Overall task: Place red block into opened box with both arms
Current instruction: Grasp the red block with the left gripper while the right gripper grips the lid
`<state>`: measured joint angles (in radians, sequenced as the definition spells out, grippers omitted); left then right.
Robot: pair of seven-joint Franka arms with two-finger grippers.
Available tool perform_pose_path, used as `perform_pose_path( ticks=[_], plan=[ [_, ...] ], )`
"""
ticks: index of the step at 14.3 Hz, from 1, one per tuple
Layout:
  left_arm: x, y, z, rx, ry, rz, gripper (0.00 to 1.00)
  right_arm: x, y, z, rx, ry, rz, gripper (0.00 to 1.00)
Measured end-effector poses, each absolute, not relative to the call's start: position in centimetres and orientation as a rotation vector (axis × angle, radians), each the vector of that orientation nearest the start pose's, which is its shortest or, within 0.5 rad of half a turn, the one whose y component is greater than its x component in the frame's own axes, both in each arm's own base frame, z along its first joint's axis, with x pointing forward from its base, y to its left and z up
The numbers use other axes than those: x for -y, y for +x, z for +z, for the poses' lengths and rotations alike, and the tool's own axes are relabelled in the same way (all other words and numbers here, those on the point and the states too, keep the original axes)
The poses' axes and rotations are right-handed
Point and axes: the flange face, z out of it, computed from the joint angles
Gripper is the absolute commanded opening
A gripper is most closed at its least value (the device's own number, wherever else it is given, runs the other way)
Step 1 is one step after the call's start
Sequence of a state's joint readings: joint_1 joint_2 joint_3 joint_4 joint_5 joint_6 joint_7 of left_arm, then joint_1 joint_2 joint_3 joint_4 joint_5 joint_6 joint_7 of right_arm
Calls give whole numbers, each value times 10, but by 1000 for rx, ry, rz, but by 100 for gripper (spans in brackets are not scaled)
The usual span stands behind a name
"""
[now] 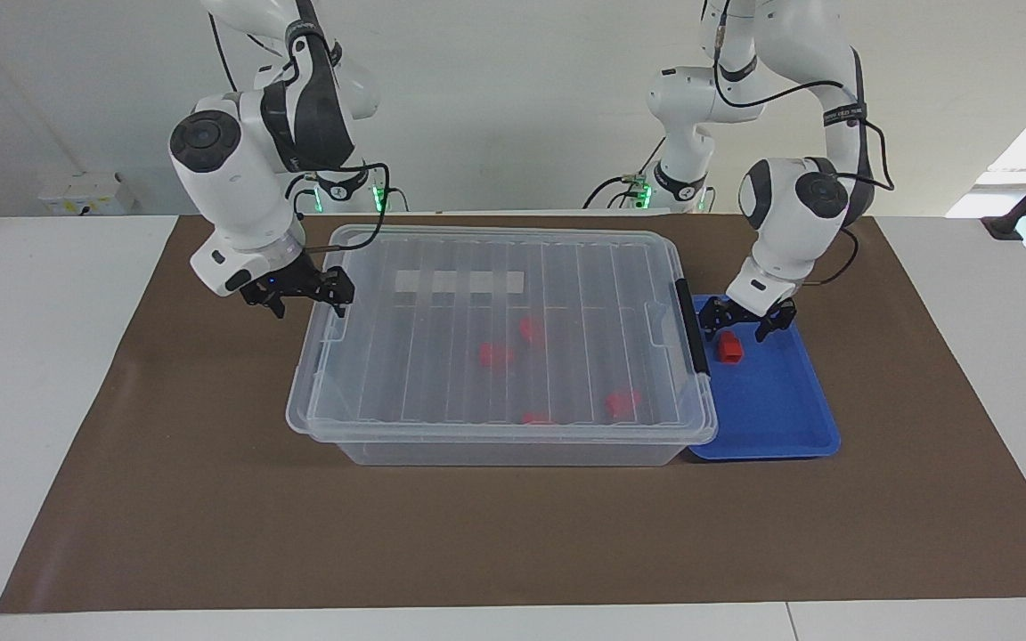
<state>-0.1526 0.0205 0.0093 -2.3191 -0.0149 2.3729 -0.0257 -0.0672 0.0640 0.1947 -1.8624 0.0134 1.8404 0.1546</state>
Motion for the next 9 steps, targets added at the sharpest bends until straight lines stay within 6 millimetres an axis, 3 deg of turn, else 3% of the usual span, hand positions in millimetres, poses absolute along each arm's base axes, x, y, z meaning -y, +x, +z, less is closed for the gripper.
perform_pose_path(
  ticks=[4,9],
  plan=[
    [71,501,316,-156,-3148,-12,100,-66,557,465,-63,-3131,164,100],
    [68,505,316,-143,-3150,-69,100,-46,553,458,-94,-3135,186,100]
  ],
)
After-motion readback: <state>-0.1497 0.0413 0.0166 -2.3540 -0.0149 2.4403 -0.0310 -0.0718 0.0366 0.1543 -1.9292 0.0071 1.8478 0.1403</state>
